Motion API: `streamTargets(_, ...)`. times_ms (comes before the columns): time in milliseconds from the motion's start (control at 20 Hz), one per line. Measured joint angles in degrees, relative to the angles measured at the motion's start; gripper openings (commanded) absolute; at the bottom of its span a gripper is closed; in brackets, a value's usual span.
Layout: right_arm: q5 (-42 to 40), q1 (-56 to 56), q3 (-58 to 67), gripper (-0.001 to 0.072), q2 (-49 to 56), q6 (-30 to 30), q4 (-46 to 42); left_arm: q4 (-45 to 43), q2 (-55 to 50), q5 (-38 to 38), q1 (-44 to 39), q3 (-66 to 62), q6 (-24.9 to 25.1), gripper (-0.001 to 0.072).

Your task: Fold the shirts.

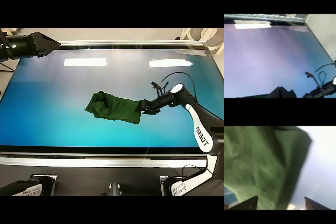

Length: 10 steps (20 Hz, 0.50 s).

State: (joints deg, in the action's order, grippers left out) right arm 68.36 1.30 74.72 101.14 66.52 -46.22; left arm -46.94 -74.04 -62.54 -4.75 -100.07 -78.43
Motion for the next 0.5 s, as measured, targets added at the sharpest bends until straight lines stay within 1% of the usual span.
streamTargets(50, -1.2, -0.6, -0.2, 0.0017, 0.6, -0.4, 1.7, 0.0, 0.0, 0.0, -0.3, 0.0, 0.0, 0.0039)
streamTargets(150, -1.9, -1.0, -0.1, 0.0019, 1.3, -1.2, 4.3, 0.0, 0.0, 0.5, -0.6, 0.0, 0.0, 0.0039)
streamTargets(250, -0.7, -1.0, 2.1, 0.0018, 1.3, -5.4, 8.0, 0.0, 0.0, 0.9, -0.7, 0.0, -0.1, 0.0039)
streamTargets(350, 3.4, -0.3, 7.0, 0.0018, 0.5, -8.4, 10.3, 0.0, -0.1, 1.3, -0.9, 0.0, -0.2, 0.0039)
streamTargets(500, 8.8, 2.7, 17.6, 0.0019, -1.0, -9.4, 12.9, 0.0, -0.5, 2.1, -1.0, 0.1, -0.2, 0.0039)
